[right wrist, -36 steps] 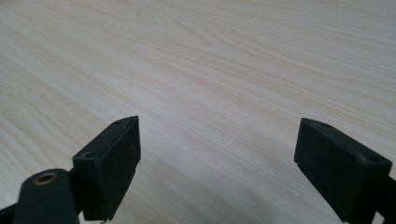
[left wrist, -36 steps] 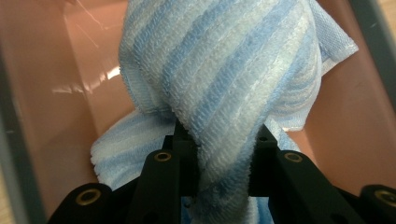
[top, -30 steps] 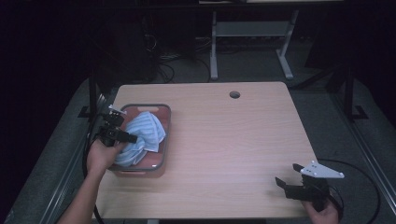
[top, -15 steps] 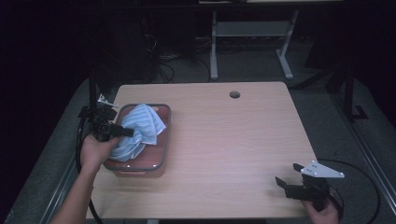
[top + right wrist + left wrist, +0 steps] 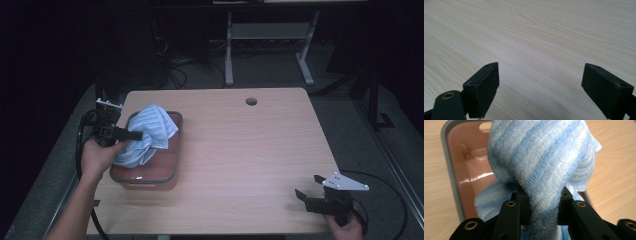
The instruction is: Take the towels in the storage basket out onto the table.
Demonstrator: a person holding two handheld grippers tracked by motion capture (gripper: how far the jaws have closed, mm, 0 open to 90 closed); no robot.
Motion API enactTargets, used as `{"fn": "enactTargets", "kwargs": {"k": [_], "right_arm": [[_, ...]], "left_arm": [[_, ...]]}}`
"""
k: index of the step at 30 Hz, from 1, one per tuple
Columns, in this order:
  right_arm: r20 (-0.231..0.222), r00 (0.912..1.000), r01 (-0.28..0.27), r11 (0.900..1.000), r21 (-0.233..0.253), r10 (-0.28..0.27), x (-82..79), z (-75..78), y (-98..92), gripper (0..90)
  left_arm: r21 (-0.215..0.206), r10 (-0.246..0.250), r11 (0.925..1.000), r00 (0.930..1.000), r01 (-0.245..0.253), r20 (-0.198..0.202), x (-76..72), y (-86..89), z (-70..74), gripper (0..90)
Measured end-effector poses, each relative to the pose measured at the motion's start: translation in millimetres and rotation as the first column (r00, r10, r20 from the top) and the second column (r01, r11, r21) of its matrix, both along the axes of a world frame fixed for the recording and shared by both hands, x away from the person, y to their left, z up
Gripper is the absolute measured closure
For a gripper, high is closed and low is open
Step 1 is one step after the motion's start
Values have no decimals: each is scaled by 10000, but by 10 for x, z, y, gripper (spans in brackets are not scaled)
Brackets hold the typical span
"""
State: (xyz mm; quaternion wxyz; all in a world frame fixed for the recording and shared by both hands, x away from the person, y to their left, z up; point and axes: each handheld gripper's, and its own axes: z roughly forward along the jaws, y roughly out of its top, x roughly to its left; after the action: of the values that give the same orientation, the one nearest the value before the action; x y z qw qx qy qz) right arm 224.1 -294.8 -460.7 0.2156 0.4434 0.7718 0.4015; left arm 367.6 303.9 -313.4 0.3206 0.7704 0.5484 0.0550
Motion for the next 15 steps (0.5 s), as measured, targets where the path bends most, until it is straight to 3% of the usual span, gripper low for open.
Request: {"fn": "enactTargets", "kwargs": {"k": [15], "right_arm": [[30, 10000, 26, 10000, 2, -26, -5, 10, 3, 141]], "left_arm": [[-124, -624, 9979, 9974, 629, 370, 7, -179, 217, 706]]}}
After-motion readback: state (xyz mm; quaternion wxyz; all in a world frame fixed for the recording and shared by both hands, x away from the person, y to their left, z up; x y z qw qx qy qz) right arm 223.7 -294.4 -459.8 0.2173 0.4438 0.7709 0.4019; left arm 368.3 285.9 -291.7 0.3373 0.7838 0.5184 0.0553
